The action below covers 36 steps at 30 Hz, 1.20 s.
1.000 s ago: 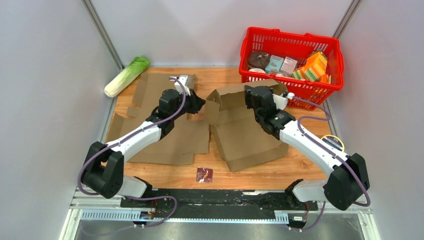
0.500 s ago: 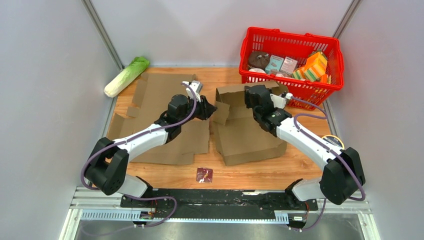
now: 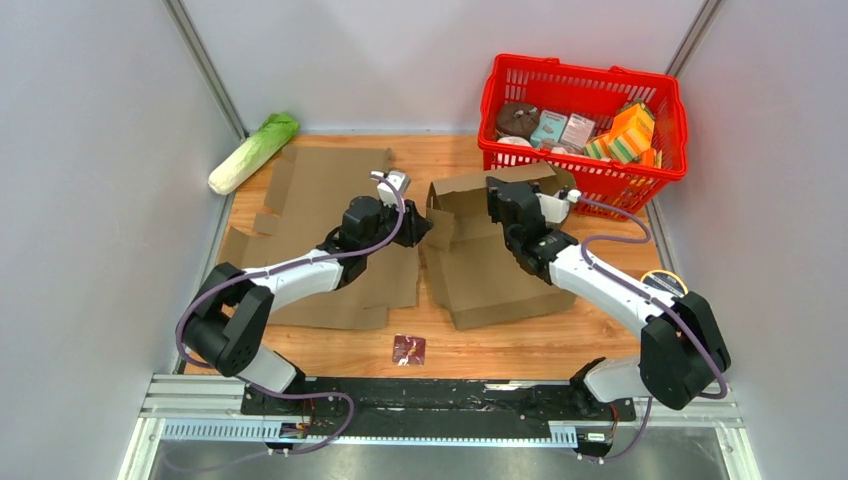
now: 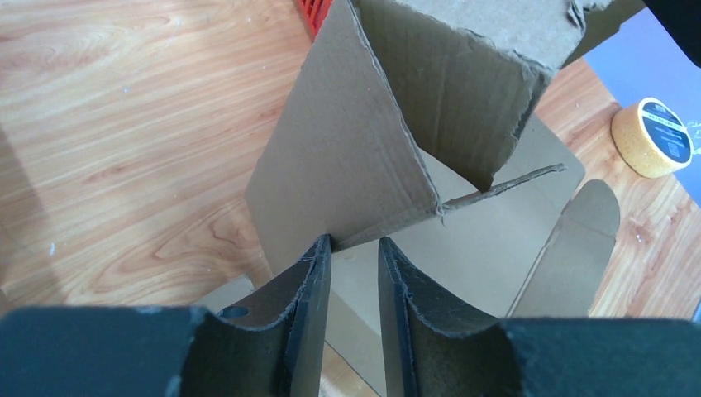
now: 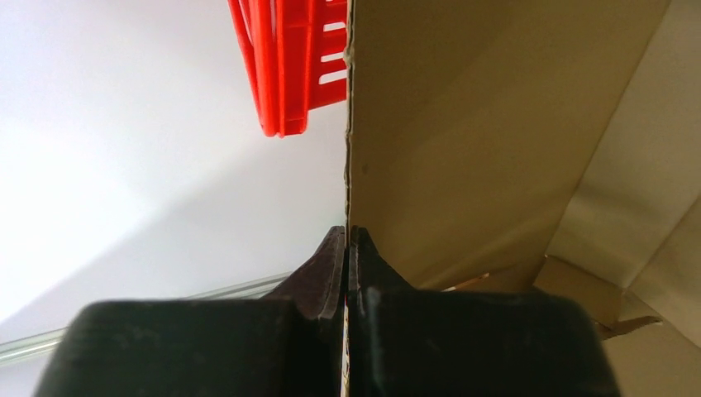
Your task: Fold the paper box
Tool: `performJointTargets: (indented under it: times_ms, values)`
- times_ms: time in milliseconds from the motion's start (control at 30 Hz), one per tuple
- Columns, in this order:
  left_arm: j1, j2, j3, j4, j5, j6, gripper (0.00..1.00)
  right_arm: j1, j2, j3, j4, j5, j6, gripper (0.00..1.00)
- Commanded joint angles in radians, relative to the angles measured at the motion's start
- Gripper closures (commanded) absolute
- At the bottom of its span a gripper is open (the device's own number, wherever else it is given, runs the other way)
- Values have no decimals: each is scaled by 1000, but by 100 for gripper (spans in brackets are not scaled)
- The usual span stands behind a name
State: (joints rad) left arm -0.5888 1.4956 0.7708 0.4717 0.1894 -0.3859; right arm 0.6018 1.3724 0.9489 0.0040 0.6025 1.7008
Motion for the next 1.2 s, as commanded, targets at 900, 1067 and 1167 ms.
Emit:
performJointTargets:
  times_ms: [900,1067,1167]
  values:
    - [-3,-41,-36,47,33,84,51,-16,45,-76,100,22,-297,66]
    - [-3,-3,-1,28,27,94,51,-17,71,-50,88,-7,-319,73]
    - [-3,32,48,4,4,102,51,-17,88,-36,71,-29,-308,82]
